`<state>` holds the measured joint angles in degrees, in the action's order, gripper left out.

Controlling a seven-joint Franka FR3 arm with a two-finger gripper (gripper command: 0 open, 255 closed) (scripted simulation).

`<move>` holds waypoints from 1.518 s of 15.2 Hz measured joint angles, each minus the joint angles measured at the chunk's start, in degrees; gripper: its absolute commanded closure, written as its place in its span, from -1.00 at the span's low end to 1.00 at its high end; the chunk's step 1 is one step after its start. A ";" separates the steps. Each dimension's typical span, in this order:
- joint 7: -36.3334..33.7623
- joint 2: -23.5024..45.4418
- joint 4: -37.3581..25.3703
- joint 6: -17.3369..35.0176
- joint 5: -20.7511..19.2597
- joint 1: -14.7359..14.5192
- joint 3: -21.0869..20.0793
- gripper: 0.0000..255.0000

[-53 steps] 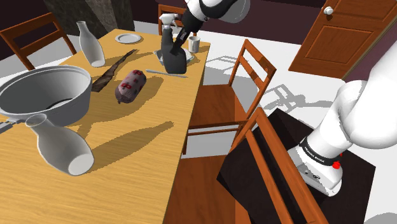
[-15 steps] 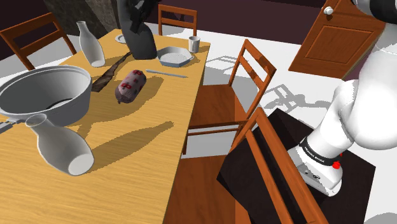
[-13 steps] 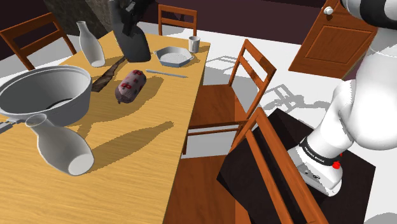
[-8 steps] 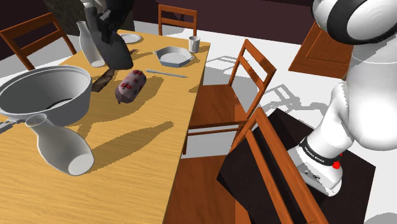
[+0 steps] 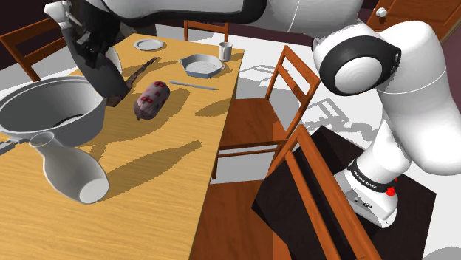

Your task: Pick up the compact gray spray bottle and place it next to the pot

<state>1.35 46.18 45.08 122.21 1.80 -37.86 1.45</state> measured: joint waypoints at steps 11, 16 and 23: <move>-0.20 -1.58 11.05 9.49 -0.07 -0.46 0.05 1.00; -0.13 -1.54 14.98 13.45 -0.03 -0.50 0.03 1.00; 0.09 -1.00 19.30 18.33 0.08 -0.44 -0.06 1.00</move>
<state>1.44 45.18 64.38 140.54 1.88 -38.30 1.39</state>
